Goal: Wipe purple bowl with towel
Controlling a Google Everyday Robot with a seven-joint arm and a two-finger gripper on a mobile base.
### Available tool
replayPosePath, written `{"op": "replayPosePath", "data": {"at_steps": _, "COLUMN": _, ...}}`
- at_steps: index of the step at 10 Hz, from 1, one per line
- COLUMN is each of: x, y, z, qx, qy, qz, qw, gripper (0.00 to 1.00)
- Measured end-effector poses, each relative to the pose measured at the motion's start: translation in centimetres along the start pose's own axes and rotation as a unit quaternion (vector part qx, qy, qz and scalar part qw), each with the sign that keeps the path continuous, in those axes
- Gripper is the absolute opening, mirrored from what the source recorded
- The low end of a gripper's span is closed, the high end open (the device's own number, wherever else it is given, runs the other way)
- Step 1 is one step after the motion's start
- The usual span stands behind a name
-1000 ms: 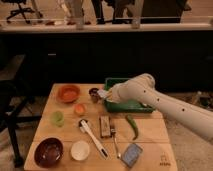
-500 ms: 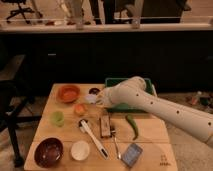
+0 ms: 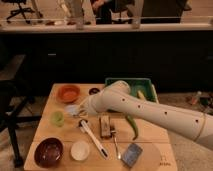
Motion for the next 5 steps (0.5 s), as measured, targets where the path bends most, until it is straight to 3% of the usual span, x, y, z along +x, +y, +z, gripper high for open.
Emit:
{"op": "replayPosePath", "data": {"at_steps": 3, "x": -2.8, "y": 1.7, "z": 1.2, "qx": -0.028, "qy": -0.032, "qz": -0.028, "qw": 0.9987, "gripper": 0.00}}
{"op": "replayPosePath", "data": {"at_steps": 5, "x": -5.2, "y": 2.8, "z": 3.2, "qx": -0.056, "qy": -0.053, "qz": -0.056, "qw": 0.9955, "gripper": 0.00}}
